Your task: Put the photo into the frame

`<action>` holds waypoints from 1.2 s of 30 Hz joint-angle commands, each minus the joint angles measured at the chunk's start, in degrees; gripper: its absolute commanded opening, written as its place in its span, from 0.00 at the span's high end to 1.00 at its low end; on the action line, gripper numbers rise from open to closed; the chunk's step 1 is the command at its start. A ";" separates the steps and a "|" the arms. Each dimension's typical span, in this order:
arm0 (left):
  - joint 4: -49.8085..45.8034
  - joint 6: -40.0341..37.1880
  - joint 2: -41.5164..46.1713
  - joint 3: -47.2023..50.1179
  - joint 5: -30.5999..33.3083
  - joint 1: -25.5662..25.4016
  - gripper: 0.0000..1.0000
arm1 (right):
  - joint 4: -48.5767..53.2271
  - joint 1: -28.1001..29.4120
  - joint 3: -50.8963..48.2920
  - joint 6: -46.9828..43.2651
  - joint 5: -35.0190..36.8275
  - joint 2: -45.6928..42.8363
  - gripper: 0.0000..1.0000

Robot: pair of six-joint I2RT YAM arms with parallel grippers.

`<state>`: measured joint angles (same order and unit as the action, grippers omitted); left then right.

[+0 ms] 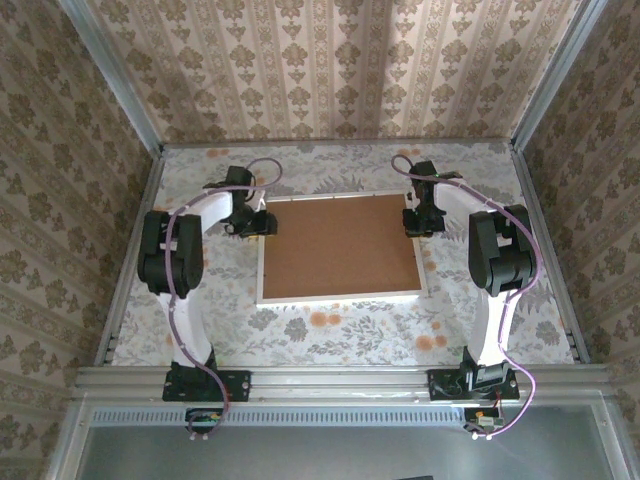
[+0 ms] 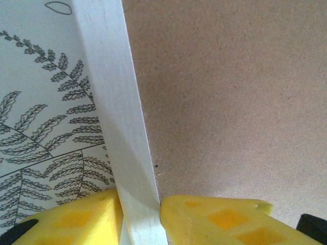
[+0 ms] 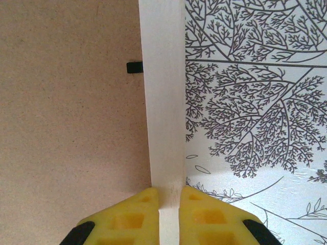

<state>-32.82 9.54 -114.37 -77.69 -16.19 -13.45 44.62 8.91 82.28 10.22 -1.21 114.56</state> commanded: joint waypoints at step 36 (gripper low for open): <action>0.62 10.01 -4.28 -0.75 -10.80 -5.90 0.45 | 1.08 2.39 -1.00 0.04 -4.81 2.72 0.86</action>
<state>-36.91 15.38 -116.68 -82.13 -9.67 -17.10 45.17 8.91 82.28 10.24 -0.10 114.56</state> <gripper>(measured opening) 0.544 0.142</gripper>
